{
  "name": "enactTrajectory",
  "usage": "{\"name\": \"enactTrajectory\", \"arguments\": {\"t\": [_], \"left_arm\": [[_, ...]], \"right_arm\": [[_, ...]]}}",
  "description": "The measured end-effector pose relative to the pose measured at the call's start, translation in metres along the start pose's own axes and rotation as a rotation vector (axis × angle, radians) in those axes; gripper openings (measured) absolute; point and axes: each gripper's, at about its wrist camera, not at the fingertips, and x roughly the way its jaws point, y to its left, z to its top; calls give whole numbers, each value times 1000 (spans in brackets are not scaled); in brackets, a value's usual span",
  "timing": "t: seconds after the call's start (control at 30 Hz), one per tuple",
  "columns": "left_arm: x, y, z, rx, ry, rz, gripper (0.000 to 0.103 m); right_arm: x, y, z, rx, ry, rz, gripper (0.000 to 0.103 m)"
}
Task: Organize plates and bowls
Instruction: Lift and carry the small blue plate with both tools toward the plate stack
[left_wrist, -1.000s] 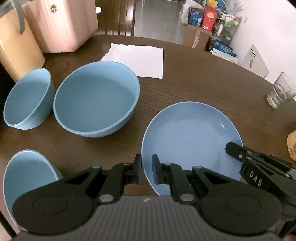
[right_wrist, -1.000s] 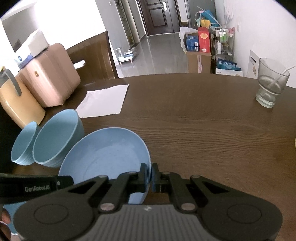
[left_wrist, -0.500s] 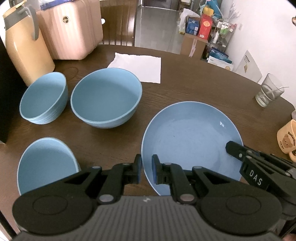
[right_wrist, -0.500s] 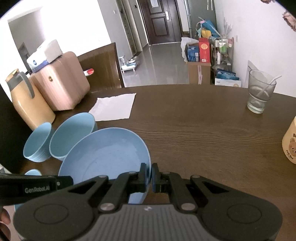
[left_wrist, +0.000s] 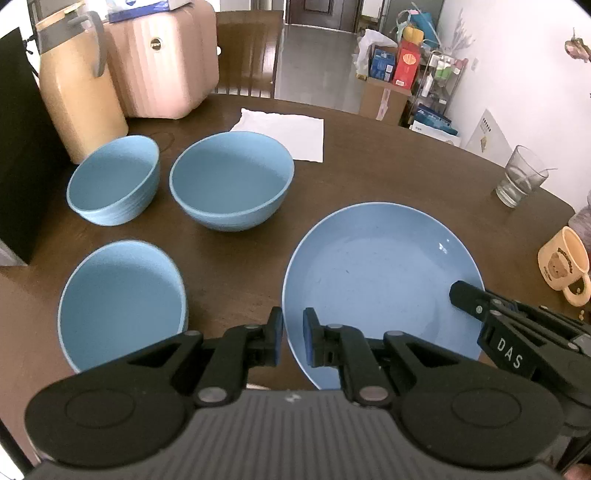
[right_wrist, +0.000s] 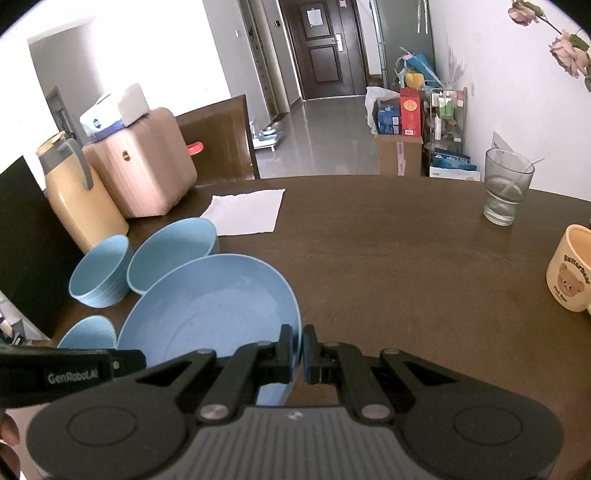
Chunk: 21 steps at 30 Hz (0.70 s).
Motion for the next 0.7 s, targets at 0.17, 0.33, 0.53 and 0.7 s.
{"name": "enactTrajectory", "arguments": {"t": [0.17, 0.33, 0.53, 0.7], "left_arm": [[-13, 7, -15, -5, -12, 0, 12], [-22, 13, -29, -5, -19, 3, 12], [-33, 22, -45, -10, -24, -1, 12], [-41, 30, -58, -16, -32, -3, 12]], "right_arm": [[-14, 9, -12, -12, -8, 0, 5], [-25, 17, -24, -22, -15, 0, 5], [-37, 25, -40, -31, -19, 4, 5], [-47, 33, -53, -31, -23, 9, 5]]}}
